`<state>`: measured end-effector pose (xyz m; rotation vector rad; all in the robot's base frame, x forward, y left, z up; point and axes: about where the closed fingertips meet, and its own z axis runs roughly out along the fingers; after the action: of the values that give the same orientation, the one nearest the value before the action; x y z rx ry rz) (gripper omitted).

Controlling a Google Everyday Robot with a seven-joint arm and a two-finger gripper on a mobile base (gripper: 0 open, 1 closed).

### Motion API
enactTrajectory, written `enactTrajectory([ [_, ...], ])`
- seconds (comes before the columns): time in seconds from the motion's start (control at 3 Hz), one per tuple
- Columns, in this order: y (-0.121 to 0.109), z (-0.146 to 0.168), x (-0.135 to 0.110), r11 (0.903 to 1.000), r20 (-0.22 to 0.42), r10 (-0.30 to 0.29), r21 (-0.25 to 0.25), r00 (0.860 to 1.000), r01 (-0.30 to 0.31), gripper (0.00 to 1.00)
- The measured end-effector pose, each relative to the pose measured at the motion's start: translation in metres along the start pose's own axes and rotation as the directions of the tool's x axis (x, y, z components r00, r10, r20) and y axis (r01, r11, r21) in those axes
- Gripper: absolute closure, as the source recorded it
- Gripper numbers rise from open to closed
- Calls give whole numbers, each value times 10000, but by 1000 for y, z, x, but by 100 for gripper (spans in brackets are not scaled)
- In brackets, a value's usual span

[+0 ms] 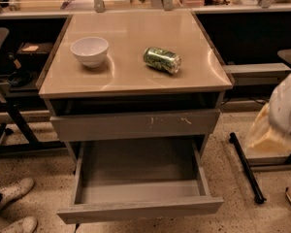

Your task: Close middle drawer

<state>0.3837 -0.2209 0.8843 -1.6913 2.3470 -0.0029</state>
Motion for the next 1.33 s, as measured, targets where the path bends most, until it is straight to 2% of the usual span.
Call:
enactTrajectory([
  [0.33,44,76,27,9884,-281,482,-1429,9984,-517,100],
  [0.67,63,92,38,9802,-568,486,-1894,9972,-585,100],
  [1.0,71,104,42,9716,-420,592,-2268,9974,-672,100],
  [1.33,102,159,39,9433,-237,659,-3246,9975,-700,100],
])
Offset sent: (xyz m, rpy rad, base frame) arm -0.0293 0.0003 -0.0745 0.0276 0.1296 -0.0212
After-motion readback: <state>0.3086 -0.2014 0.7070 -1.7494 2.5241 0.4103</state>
